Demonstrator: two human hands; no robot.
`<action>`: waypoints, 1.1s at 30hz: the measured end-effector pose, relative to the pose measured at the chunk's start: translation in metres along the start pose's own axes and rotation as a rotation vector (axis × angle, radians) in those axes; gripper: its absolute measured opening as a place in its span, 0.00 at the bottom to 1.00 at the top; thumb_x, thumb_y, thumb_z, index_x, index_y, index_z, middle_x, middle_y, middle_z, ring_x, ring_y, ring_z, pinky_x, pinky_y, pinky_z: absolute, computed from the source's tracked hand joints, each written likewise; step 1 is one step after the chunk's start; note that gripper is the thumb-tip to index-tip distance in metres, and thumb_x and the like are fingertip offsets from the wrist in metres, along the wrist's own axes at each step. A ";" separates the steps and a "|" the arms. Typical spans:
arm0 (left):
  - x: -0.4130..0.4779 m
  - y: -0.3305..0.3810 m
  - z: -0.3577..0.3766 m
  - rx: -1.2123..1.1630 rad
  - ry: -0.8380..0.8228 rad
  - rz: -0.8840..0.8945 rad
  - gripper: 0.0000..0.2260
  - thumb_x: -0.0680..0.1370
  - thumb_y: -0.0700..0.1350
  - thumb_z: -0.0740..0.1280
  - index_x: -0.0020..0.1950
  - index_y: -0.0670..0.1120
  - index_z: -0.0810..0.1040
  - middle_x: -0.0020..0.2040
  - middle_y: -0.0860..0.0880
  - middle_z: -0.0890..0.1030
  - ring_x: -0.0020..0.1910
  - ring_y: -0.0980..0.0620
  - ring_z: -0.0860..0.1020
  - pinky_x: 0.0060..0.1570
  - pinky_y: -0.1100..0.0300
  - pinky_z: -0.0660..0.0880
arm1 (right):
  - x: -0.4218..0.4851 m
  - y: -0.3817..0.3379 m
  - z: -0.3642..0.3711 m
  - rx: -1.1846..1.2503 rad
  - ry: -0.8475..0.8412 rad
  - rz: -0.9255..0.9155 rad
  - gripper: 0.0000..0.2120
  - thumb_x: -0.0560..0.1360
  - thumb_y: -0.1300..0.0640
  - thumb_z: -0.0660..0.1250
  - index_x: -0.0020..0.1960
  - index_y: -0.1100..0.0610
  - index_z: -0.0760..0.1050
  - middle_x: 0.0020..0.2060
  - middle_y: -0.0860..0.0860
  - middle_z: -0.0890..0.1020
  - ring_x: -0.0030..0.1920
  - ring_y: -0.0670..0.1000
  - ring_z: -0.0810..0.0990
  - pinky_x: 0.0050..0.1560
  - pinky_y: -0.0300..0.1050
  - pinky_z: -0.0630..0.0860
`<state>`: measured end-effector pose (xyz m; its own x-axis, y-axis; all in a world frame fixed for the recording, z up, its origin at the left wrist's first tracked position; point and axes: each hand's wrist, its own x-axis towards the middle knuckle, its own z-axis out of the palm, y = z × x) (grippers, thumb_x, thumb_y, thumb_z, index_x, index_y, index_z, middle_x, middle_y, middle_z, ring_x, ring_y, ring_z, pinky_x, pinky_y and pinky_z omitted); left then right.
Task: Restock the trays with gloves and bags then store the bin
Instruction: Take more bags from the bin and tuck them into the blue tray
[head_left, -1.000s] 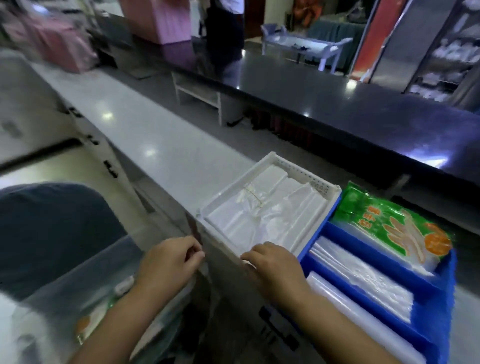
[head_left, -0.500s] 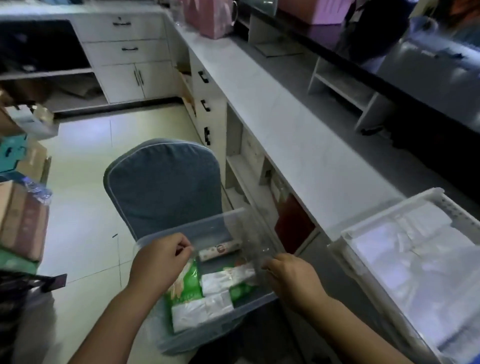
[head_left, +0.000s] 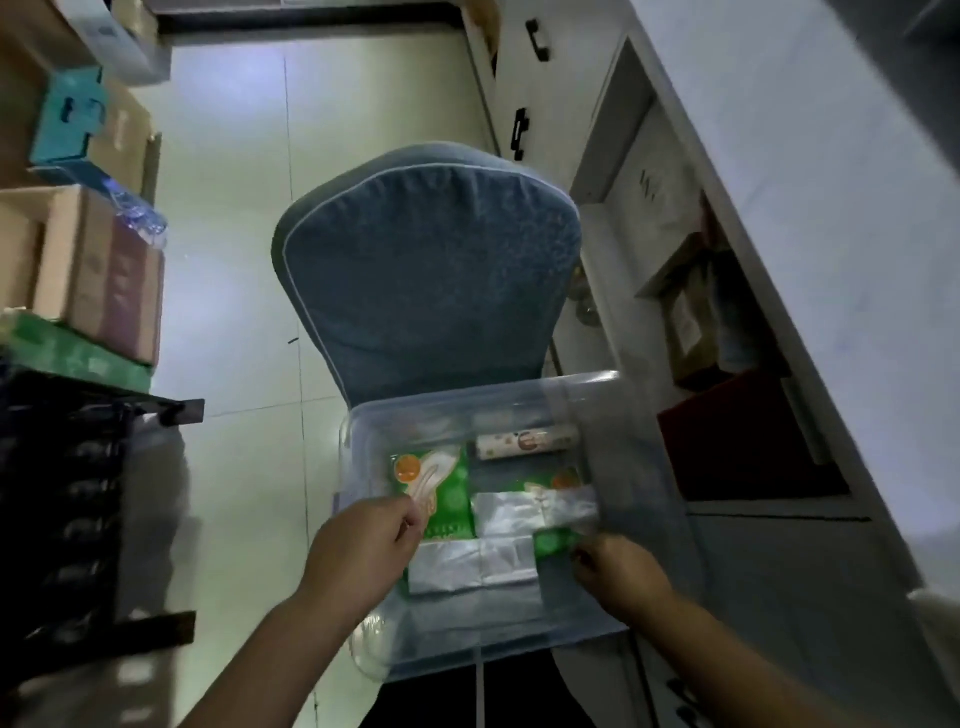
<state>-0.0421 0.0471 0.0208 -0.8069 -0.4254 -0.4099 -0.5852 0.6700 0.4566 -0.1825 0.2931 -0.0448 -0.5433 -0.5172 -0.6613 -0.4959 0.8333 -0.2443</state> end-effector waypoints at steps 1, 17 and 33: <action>0.003 -0.006 0.010 0.020 -0.014 -0.008 0.06 0.75 0.48 0.62 0.44 0.52 0.78 0.42 0.53 0.82 0.42 0.53 0.78 0.35 0.59 0.68 | 0.015 0.000 0.004 0.001 -0.038 0.000 0.11 0.76 0.54 0.60 0.54 0.56 0.77 0.52 0.57 0.81 0.52 0.58 0.79 0.39 0.44 0.66; 0.079 -0.058 0.173 0.002 -0.104 -0.176 0.08 0.75 0.47 0.63 0.51 0.49 0.79 0.49 0.50 0.81 0.50 0.49 0.78 0.44 0.58 0.71 | 0.197 0.042 0.093 -0.305 -0.135 -0.073 0.28 0.72 0.53 0.65 0.70 0.53 0.61 0.67 0.55 0.66 0.68 0.57 0.62 0.67 0.48 0.60; 0.119 -0.063 0.269 0.430 -0.406 0.025 0.23 0.73 0.40 0.64 0.68 0.44 0.65 0.64 0.44 0.70 0.62 0.44 0.68 0.61 0.50 0.64 | 0.154 0.069 0.065 0.569 0.243 0.079 0.14 0.70 0.67 0.69 0.34 0.52 0.70 0.28 0.45 0.74 0.30 0.40 0.69 0.28 0.26 0.66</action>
<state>-0.0791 0.1178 -0.2693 -0.6754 -0.1962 -0.7108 -0.4125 0.8995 0.1437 -0.2562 0.2837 -0.2100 -0.7354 -0.4239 -0.5286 -0.0462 0.8097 -0.5850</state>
